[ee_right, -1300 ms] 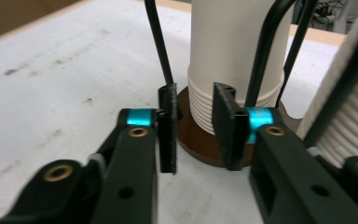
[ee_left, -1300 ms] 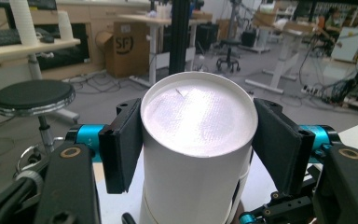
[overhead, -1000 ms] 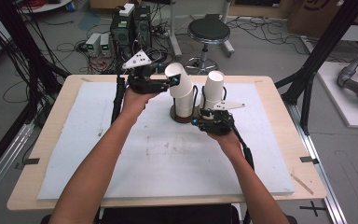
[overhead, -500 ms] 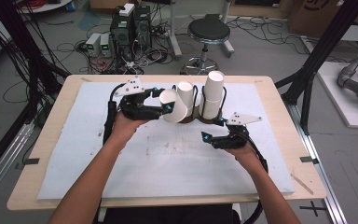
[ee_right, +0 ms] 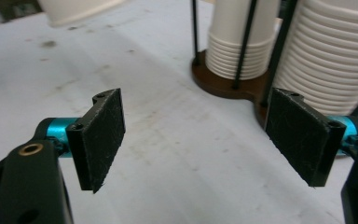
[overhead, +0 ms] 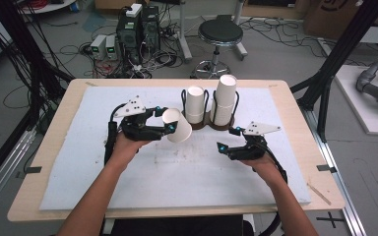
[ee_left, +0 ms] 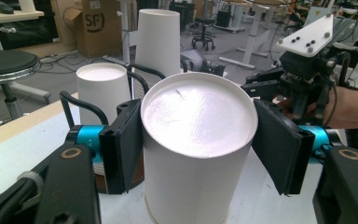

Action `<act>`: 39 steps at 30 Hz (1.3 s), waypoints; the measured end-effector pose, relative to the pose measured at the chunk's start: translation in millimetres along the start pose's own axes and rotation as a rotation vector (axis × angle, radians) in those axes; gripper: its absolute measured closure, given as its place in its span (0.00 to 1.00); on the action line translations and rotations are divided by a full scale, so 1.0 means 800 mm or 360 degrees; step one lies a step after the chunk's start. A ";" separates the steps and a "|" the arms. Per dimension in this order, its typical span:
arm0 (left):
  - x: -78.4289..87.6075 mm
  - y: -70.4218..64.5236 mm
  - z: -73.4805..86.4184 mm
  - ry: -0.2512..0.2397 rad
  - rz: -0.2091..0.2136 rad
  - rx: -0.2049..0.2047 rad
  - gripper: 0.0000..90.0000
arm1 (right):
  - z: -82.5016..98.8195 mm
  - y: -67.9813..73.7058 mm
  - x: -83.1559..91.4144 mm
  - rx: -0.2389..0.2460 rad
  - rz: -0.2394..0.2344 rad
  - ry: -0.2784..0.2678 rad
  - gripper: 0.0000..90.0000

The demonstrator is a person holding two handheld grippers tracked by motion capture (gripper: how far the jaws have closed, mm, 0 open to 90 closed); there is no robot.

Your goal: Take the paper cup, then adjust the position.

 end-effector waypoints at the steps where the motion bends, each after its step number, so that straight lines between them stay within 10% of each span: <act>1: 0.001 -0.001 0.001 0.0000 0.0005 0.0001 0.40 | 0.000 0.000 0.000 0.0000 0.0000 0.0000 0.23; 21: 0.007 -0.021 0.023 0.0083 0.0097 -0.0009 0.40 | -0.022 0.064 -0.025 0.0076 -0.0394 -0.0132 0.23; 39: -0.013 -0.061 0.033 0.0125 0.0363 0.0016 0.40 | -0.021 0.093 -0.055 0.0060 -0.0616 -0.0113 0.23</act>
Point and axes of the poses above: each handheld gripper's, and its own axes: x roughly backward along the jaws, z roughly out of its underside, y roughly to its left, the point moved 5 cm from there along -x, roughly forward along the jaws, and after that the axes turned 15 degrees about -y, right-handed, at the moved point
